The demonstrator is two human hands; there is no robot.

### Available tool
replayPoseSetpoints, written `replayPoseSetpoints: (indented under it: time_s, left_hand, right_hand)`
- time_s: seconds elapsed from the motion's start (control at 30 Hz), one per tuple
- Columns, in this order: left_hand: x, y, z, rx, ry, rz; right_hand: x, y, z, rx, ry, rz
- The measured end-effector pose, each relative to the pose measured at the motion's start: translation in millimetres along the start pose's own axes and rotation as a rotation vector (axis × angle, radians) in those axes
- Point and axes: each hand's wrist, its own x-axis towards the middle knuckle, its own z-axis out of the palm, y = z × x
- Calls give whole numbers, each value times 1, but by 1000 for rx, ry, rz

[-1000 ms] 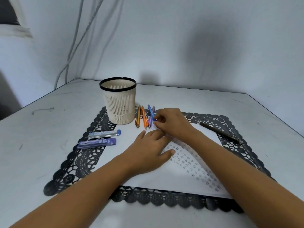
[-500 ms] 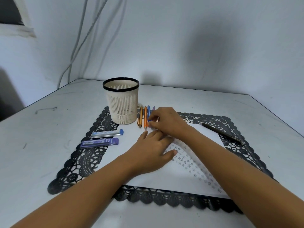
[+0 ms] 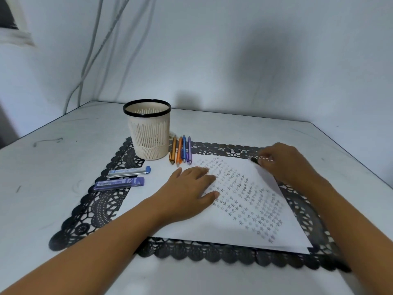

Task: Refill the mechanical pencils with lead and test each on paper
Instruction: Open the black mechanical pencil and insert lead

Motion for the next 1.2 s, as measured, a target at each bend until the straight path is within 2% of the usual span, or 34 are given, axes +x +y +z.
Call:
replayPoseSetpoints:
  time_s: [0.13,0.27,0.47,0.6,0.67,0.87,1.03,1.1,1.2]
  left_hand:
    - [1,0,1,5,2,1]
    - [0,-1,2,3,4,6]
    - [1,0,2,-13,76,39]
    - [1,3,3,-64,182,94]
    - [0,5,2,-93,219,111]
    - [-3,9,2,2,457,199]
    - [-4,11,1,43,449,222]
    - [-5,12,-1,24,428,210]
    - [-3,11,-3,-20,425,189]
  right_hand:
    - [-14,24,2,-46,-53,138]
    - [-19,23,6,-17,-27,142]
    - [-20,17,6,-75,163,56]
    - [-23,10,7,-203,380,-111]
    - [-26,2,6,-189,429,-180]
    - [-42,-37,18,-75,313,-416]
    - [-50,-59,28,46,237,-550]
    - [-50,-59,27,236,202,-512]
    - [-49,-57,21,553,147,-323]
